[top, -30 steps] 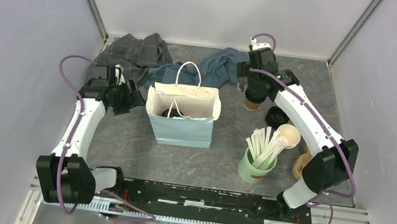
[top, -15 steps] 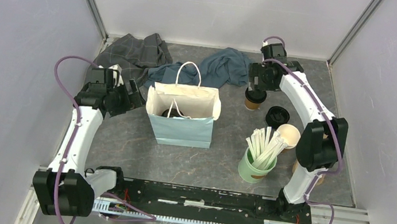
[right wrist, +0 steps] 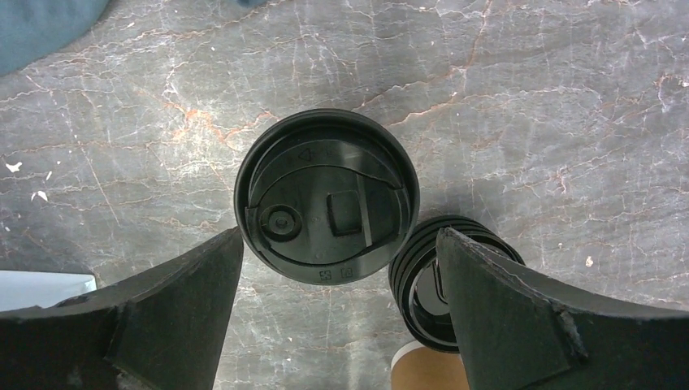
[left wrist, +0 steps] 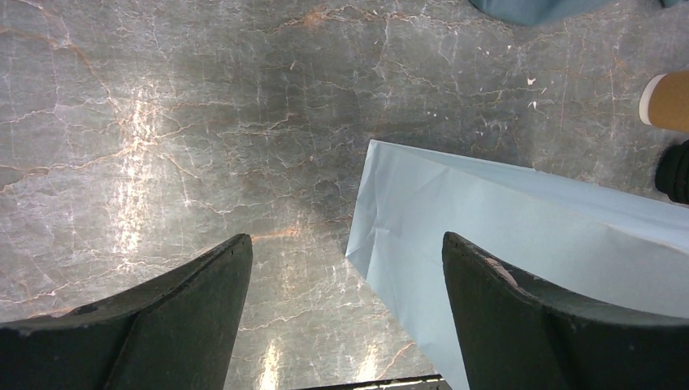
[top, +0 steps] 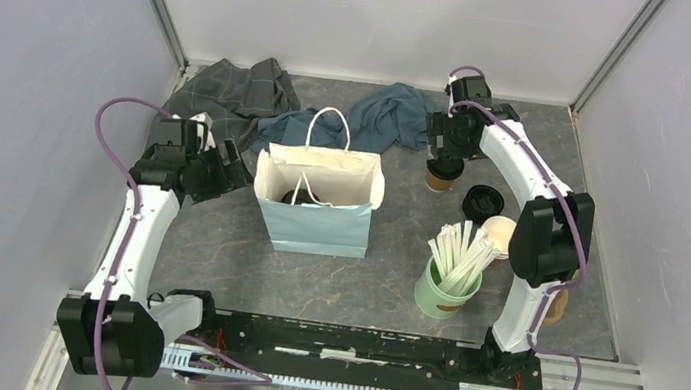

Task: Pack the takeout coffee

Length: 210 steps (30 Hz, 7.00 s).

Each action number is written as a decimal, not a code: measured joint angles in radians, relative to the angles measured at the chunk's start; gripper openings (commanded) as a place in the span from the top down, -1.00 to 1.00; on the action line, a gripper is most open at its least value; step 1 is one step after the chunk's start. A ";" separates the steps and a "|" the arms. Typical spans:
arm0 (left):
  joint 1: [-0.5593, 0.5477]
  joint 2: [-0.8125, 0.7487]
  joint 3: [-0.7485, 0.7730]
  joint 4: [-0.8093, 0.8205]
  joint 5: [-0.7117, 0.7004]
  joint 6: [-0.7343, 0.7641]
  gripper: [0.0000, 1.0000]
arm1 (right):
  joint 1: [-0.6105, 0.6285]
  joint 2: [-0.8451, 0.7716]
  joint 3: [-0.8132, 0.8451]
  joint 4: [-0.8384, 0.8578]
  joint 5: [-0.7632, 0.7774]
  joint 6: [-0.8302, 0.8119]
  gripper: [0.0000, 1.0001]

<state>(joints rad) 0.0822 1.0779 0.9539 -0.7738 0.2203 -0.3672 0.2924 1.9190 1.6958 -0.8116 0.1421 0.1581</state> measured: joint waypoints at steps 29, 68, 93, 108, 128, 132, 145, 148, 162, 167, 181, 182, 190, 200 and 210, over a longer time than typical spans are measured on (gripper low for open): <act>0.000 0.000 0.000 -0.010 0.000 0.020 -0.79 | -0.012 0.029 0.002 0.005 -0.038 -0.018 -0.73; 0.001 -0.008 0.589 -0.292 0.060 -0.252 -0.62 | -0.014 -0.789 -0.476 0.283 -0.216 -0.043 1.00; -0.348 0.161 0.589 -0.401 -0.173 -0.164 -0.22 | 0.012 -0.850 -0.251 0.338 -0.779 -0.069 1.00; -0.393 0.259 0.578 -0.366 -0.219 -0.127 0.43 | 0.257 -0.760 -0.135 0.205 -0.668 -0.192 1.00; -0.405 0.278 0.539 -0.227 -0.221 -0.048 0.96 | 0.608 -0.497 0.146 -0.050 -0.365 -0.498 1.00; -0.406 0.255 0.499 -0.154 -0.220 -0.036 0.96 | 0.637 -0.465 0.193 -0.112 -0.311 -0.508 1.00; -0.406 -0.082 0.161 0.185 -0.221 -0.035 0.96 | 0.845 -0.400 0.217 -0.167 -0.122 -0.487 1.00; -0.406 -0.117 0.122 0.225 -0.222 -0.035 0.96 | 0.892 -0.368 0.232 -0.183 -0.071 -0.481 1.00; -0.406 -0.333 -0.072 0.291 -0.229 -0.048 0.96 | 1.030 -0.320 0.233 -0.219 0.137 -0.486 1.00; -0.406 -0.392 -0.111 0.308 -0.229 -0.063 0.96 | 1.030 -0.299 0.232 -0.230 0.155 -0.525 1.00; -0.406 -0.554 -0.209 0.303 -0.230 -0.127 0.96 | 1.033 -0.262 0.139 -0.217 0.147 -0.728 1.00; -0.406 -0.571 -0.217 0.301 -0.230 -0.132 0.96 | 1.033 -0.257 0.139 -0.213 0.147 -0.742 1.00; -0.409 -0.681 -0.263 0.296 -0.240 -0.166 0.96 | 1.032 -0.220 0.132 -0.187 0.151 -0.859 1.00; -0.410 -0.723 -0.301 0.279 -0.237 -0.194 0.96 | 0.994 -0.221 0.010 -0.129 0.152 -0.911 1.00; -0.410 -0.726 -0.301 0.265 -0.237 -0.195 0.96 | 0.924 -0.226 -0.022 -0.083 0.146 -0.945 1.00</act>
<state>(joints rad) -0.3275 0.3523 0.6533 -0.5091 -0.0162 -0.5625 1.2163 1.6928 1.6741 -0.8944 0.2886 -0.7872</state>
